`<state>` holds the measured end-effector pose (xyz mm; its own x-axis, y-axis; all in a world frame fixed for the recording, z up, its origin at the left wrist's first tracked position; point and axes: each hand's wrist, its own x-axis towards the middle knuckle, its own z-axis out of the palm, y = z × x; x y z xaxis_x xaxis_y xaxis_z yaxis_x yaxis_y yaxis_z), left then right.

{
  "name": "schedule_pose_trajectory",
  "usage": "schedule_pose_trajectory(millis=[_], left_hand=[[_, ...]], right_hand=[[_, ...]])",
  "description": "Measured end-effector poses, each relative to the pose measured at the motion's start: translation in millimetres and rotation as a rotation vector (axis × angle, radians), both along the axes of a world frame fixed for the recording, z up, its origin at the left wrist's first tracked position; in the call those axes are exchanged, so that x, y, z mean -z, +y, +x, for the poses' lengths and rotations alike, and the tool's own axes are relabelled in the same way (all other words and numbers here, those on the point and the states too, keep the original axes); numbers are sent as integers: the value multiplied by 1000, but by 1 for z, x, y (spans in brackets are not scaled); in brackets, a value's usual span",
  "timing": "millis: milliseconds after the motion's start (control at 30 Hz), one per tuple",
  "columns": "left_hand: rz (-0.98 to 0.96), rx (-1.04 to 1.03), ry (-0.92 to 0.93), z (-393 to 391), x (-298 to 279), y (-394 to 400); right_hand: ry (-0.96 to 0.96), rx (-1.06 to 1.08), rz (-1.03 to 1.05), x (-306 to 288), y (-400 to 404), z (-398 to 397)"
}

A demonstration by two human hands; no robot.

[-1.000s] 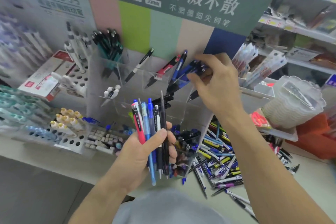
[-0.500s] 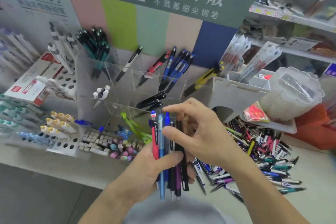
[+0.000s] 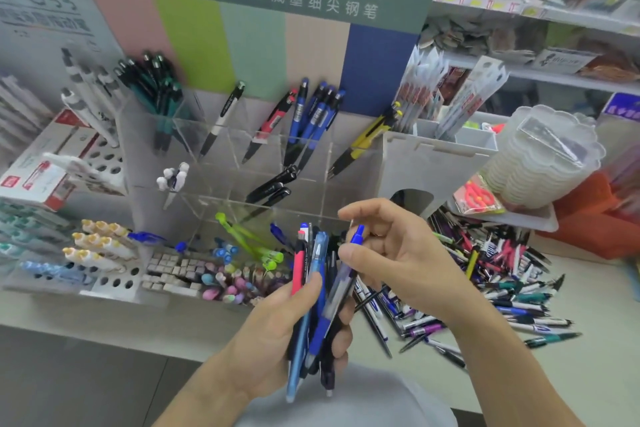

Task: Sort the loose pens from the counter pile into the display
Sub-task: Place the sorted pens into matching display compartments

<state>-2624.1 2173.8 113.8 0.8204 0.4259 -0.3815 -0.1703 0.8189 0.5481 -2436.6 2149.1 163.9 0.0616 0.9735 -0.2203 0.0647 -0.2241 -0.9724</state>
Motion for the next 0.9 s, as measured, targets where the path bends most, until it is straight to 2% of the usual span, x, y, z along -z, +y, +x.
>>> schedule_pose_trajectory(millis=[167,233,433,500,567,667,900], left_hand=[[120,-43,98,1,-1,-2],[135,-20,96,-1,-1,-1],[28,22,58,-6,2,-3],[6,4,64,-8,3,-4],[12,5,66,-9,2,-5],[12,-4,52,-11,3,-7],[58,-21,103,-13,7,-6]], right_hand=[[-31,12,61,2,-3,7],[-112,-17,61,2,-3,11],[-367,-230,-80,2,-1,4],[-496,-273,-85,3,1,-1],[-533,-308,-68,0,2,-5],[-481,-306,-69,0,5,-7],[-100,-308,-153,7,10,-2]])
